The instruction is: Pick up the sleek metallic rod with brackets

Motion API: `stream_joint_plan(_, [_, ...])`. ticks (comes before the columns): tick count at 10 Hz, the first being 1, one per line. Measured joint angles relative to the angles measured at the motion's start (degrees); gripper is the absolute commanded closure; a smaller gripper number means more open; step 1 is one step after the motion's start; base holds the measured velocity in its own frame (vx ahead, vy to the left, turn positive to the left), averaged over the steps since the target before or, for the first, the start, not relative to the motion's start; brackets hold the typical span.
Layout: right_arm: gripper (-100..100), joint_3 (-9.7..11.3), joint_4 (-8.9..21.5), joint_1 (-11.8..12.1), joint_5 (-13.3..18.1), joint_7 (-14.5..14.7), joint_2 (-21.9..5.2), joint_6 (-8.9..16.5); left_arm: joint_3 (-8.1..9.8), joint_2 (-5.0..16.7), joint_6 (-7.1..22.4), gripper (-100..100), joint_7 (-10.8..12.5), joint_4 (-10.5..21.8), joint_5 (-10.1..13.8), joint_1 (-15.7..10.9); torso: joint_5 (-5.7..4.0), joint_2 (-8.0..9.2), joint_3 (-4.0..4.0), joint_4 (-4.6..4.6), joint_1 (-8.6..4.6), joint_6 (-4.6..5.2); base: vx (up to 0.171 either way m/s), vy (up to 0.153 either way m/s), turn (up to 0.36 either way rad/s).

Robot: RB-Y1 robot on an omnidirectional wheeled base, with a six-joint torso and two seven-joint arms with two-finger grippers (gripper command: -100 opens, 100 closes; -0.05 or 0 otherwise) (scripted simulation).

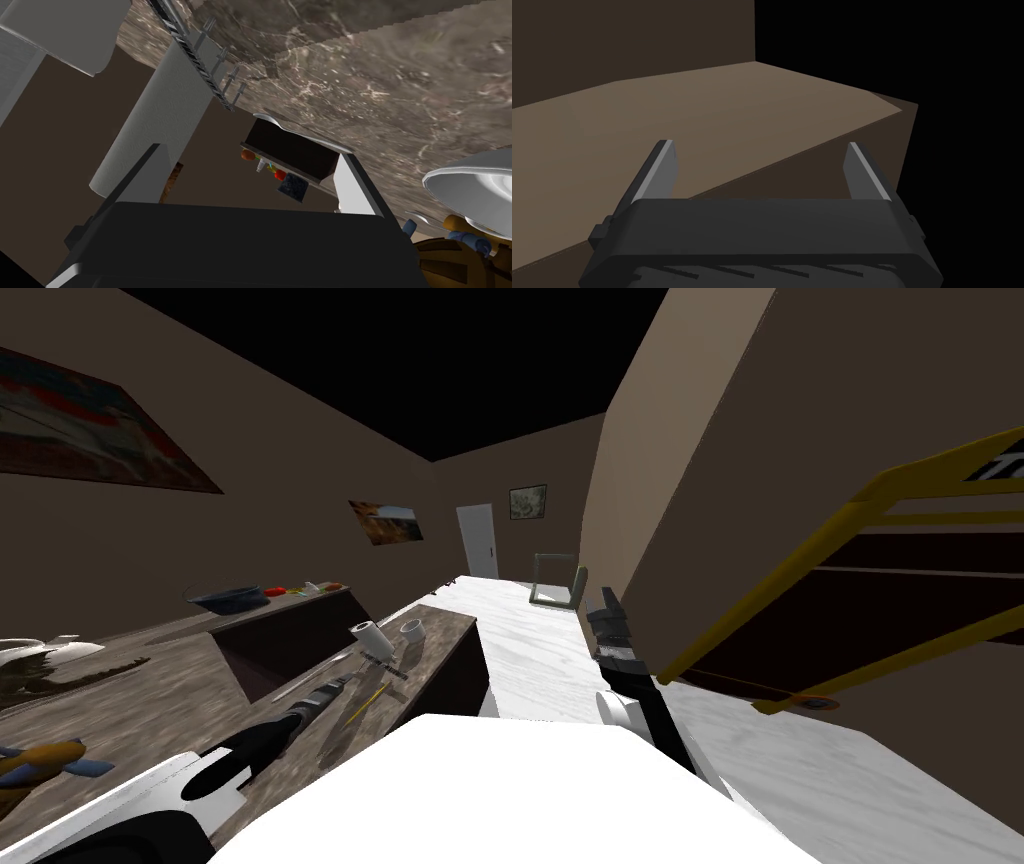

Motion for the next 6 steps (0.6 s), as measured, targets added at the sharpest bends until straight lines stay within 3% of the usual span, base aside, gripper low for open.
stream_joint_plan(3, [0,0.0,0.0,0.0,0.0,0.0,0.0,0.0,1.05,2.45,0.36,-100,2.12,-2.19,2.1,3.26,0.02,-0.02,-0.01,0.0,0.06,0.0,-0.038,0.01,-0.134])
stream_joint_plan(6, [0,-0.01,0.0,0.01,0.0,0.0,-0.01,0.0,0.95,3.06,2.51,-100,2.74,-5.04,5.22,4.58,0.1,-0.08,-0.04,-0.01,0.41,-0.03,-0.025,0.095,-0.1])
